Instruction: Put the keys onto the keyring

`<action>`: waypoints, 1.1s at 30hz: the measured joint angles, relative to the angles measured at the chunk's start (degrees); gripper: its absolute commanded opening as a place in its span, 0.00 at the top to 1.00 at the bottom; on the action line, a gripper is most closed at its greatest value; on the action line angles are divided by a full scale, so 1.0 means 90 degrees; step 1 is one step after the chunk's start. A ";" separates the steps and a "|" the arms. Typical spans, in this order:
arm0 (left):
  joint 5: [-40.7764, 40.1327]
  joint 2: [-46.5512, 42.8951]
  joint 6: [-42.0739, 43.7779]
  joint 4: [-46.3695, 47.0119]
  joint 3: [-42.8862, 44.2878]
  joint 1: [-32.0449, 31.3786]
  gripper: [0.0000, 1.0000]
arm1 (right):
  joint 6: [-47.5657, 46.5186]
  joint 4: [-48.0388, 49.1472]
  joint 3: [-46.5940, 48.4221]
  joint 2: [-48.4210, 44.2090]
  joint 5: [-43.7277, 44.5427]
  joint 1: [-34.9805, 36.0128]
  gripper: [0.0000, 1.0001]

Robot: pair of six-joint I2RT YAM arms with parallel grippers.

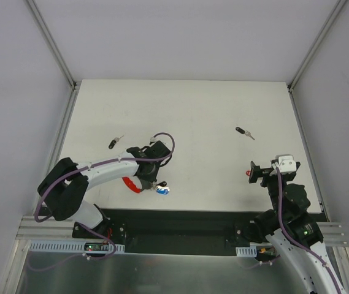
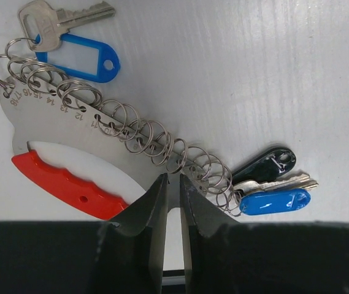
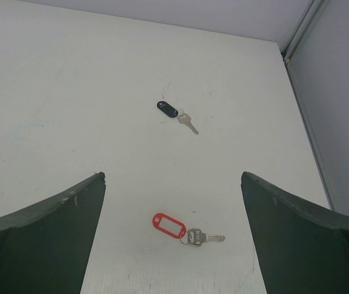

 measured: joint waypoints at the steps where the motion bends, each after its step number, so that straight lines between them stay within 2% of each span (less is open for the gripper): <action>1: -0.0010 0.0039 0.0000 0.0000 0.0000 0.0000 0.87 | 0.0000 0.0000 0.0000 0.0000 0.0000 0.0000 0.04; 7: -0.0250 0.0189 0.0000 0.0002 0.0005 0.0000 0.83 | 0.0000 0.0002 0.0000 0.0000 0.0000 0.0000 0.04; 20: -0.0466 0.0413 0.0002 0.0019 0.0119 0.0000 0.81 | 0.0000 0.0002 0.0000 0.0000 0.0000 0.0000 0.04; 25: -0.0478 0.0413 0.0000 0.0036 0.0136 0.0000 0.72 | 0.0000 0.0002 0.0000 0.0000 0.0000 -0.0002 0.04; 28: -0.0498 0.0396 -0.0022 0.0036 0.0136 0.0000 0.71 | 0.0000 0.0002 0.0000 0.0000 0.0000 -0.0005 0.04; 33: -0.0483 0.0005 -0.0197 0.0034 0.0131 -0.0002 0.75 | 0.0000 0.0002 0.0000 0.0000 0.0000 -0.0005 0.04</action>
